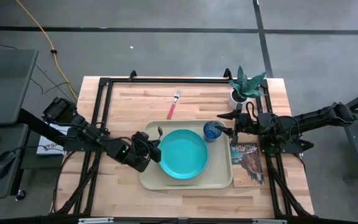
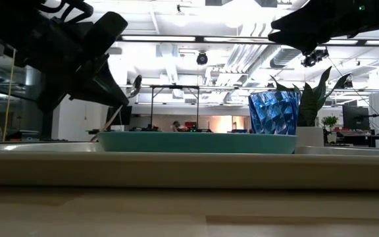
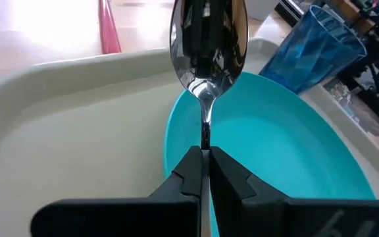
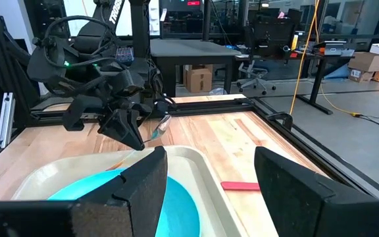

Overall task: Pick and place plate/cup/fork/spoon on tray
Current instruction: Put the orange spoon to the left of the blue plate on the gray serving tray

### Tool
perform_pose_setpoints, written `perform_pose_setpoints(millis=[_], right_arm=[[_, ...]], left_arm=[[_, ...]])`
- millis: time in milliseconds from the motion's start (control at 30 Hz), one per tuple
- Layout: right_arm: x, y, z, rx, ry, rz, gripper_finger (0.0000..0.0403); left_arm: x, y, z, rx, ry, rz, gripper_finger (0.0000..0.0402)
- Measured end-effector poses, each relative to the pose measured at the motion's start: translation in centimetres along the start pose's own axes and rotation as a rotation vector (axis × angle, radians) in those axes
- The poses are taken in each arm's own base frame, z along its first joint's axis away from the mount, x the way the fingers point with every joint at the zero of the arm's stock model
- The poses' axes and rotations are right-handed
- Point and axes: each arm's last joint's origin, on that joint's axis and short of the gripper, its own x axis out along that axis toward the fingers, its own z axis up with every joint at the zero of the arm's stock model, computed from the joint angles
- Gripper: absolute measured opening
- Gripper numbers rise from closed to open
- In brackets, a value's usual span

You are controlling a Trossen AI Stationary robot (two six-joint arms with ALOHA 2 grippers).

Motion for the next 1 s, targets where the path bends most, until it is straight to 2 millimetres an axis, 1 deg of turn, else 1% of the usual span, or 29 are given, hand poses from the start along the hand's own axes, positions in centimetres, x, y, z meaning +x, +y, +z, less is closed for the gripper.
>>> perform_pose_setpoints(millis=[167, 267, 400, 500, 567, 700, 833, 1000], right_arm=[[0.0, 0.0, 0.0, 0.0, 0.001, 0.0, 0.022], [0.0, 0.0, -0.1, -0.003, 0.009, 0.0, 0.022], [0.0, 0.0, -0.1, -0.005, 0.014, 0.0, 0.022], [0.0, 0.0, -0.1, -0.005, 0.014, 0.0, 0.022], [0.0, 0.0, -0.1, -0.001, 0.014, 0.0, 0.022], [0.0, 0.0, -0.1, -0.001, 0.014, 0.0, 0.022], [0.0, 0.0, -0.2, -0.001, 0.021, 0.0, 0.022], [0.0, 0.0, -0.2, -0.002, 0.023, 0.0, 0.022]], left_arm=[[-0.3, 0.4, 0.0, 0.087, 0.0, 0.027, 0.0], [-1.3, 0.8, 0.4, 0.062, 0.009, 0.035, 0.0], [-2.1, 1.3, 0.4, -0.008, 0.108, 0.054, 0.0], [-2.0, 1.2, 0.2, -0.087, 0.222, 0.045, 0.0], [-1.6, 0.7, -0.1, -0.136, 0.286, 0.022, 0.0], [-0.8, 0.0, -0.3, -0.132, 0.344, 0.021, 0.0], [-0.6, 0.4, -0.8, -0.089, 0.387, 0.092, 0.0], [-1.6, 1.8, -1.2, -0.121, 0.361, 0.22, 0.0]])
